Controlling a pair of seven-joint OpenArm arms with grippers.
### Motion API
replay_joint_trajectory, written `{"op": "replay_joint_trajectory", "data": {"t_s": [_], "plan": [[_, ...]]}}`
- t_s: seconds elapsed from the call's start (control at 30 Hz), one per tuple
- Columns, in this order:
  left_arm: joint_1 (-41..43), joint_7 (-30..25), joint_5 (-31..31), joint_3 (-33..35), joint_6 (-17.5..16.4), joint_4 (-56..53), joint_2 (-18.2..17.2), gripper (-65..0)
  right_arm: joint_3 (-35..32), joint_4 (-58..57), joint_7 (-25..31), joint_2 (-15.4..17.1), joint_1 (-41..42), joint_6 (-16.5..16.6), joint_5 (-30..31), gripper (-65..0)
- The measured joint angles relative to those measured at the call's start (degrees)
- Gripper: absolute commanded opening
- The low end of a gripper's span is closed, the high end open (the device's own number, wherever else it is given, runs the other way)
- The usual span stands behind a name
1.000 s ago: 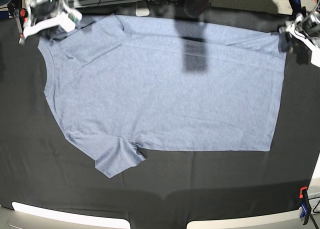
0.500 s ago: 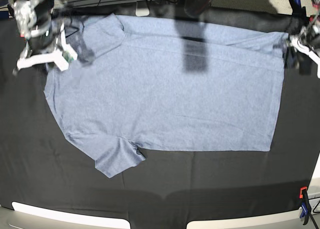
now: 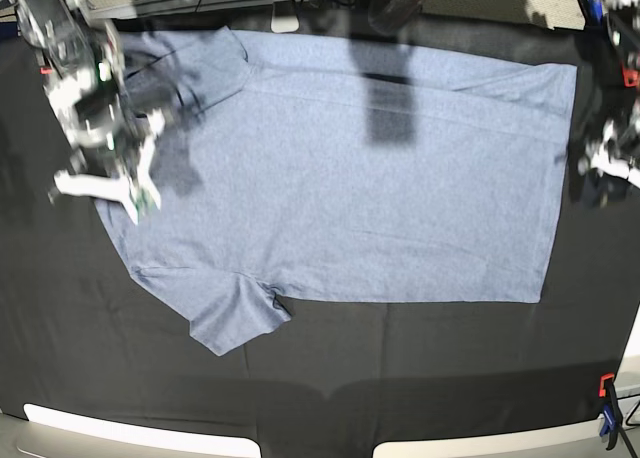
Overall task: Layout the t-shirt on the table in an organized manner, then fold the t-shirt properly
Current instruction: 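Lower both grippers to the shirt side edges and grasp them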
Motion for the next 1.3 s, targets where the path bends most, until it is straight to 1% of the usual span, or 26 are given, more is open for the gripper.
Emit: {"op": "replay_joint_trajectory", "data": {"t_s": [0.03,0.1,0.17,0.2,0.23,0.3,0.37,0.4,0.43,0.53,0.6,0.67,0.7,0.73,0.8,0.83,0.87,0.9,1.0,1.1,1.3], "plan": [[-1.0,-0.7,0.8,0.1,-0.7,-1.7,0.0,-37.4,0.2,-1.9,0.5,-1.3,1.7,0.2,1.0,-47.3],[-2.7,-1.6,0.8,1.5,-0.7,-5.2,-0.6,-37.4,1.4,-6.1,0.8,-4.1,5.0,1.0,3.5,-47.3],[-4.5,-3.3,3.8,4.4,-0.7,-8.5,-2.0,-37.4,3.8,-10.3,0.9,-6.9,8.2,1.9,5.8,-47.3],[-5.6,-4.7,6.6,6.3,-0.7,-10.1,-2.7,-37.4,5.5,-12.3,0.9,-8.1,10.0,3.4,7.2,-47.3],[-6.9,-5.9,8.1,8.2,-0.7,-11.8,-3.5,-37.4,7.4,-14.4,1.0,-9.3,11.7,4.2,8.5,-47.3],[-9.5,-8.9,9.7,11.7,-0.5,-15.1,-4.7,-37.4,11.3,-18.2,1.2,-11.2,15.0,6.3,11.9,-47.5],[-12.7,-11.4,9.4,14.3,1.0,-19.2,-5.3,-37.4,15.1,-21.7,1.3,-12.4,17.9,7.8,15.3,-47.5],[-14.8,-11.9,9.6,15.2,2.0,-21.7,-5.6,-37.4,16.9,-23.5,1.0,-12.8,19.1,8.2,16.7,-47.5],[-16.9,-12.3,10.3,16.0,2.1,-24.2,-5.6,-37.4,18.3,-25.1,0.6,-13.1,20.1,8.5,17.5,-47.5],[-24.0,-13.6,14.6,18.8,2.0,-33.3,-5.7,-37.4,20.5,-29.2,-0.3,-13.3,22.1,11.0,18.8,-47.4],[-28.7,-16.8,16.9,20.7,2.1,-40.0,-5.8,-37.4,20.6,-30.5,-0.8,-13.4,22.5,11.6,18.8,-47.2],[-33.0,-20.0,18.6,22.2,2.1,-46.7,-5.7,-37.4,20.6,-30.7,-0.9,-13.4,22.3,13.0,18.7,-47.2],[-34.9,-21.5,19.4,22.8,2.1,-50.0,-5.7,-37.4,20.7,-30.8,-1.0,-13.4,22.3,14.3,18.7,-47.1],[-36.8,-23.1,20.1,23.4,2.0,-53.1,-5.8,-37.4,20.7,-30.8,-1.3,-13.4,22.4,15.3,18.7,-45.6],[-40.0,-25.6,22.3,24.3,2.1,-58.6,-5.8,-37.4,20.6,-30.7,-1.1,-13.4,22.5,16.9,18.7,-40.5],[-41.2,-26.9,22.9,24.8,2.4,-61.0,-5.9,-37.4,20.6,-30.7,-1.1,-13.4,22.5,17.1,18.8,-37.9],[-42.1,-28.6,23.5,25.2,3.6,-62.9,-5.9,-37.4,20.6,-30.7,-1.2,-13.4,22.5,17.1,18.7,-35.9],[-42.8,-29.9,24.0,25.6,5.0,-64.5,-5.9,-37.4,20.6,-30.7,-1.1,-13.4,22.4,17.1,18.6,-34.9],[-43.2,-31.1,24.4,26.4,5.0,-66.6,-5.9,-37.4,20.7,-30.7,-0.9,-13.4,22.5,17.1,18.6,-34.8],[-43.0,-31.1,24.3,26.4,5.0,-66.6,-5.5,-37.4,20.6,-30.7,0.2,-13.4,22.5,17.1,18.7,-34.8],[-43.1,-30.8,24.8,26.4,5.1,-66.6,-4.2,-37.5,20.6,-30.7,0.1,-13.4,22.6,17.1,18.8,-34.8]]}}
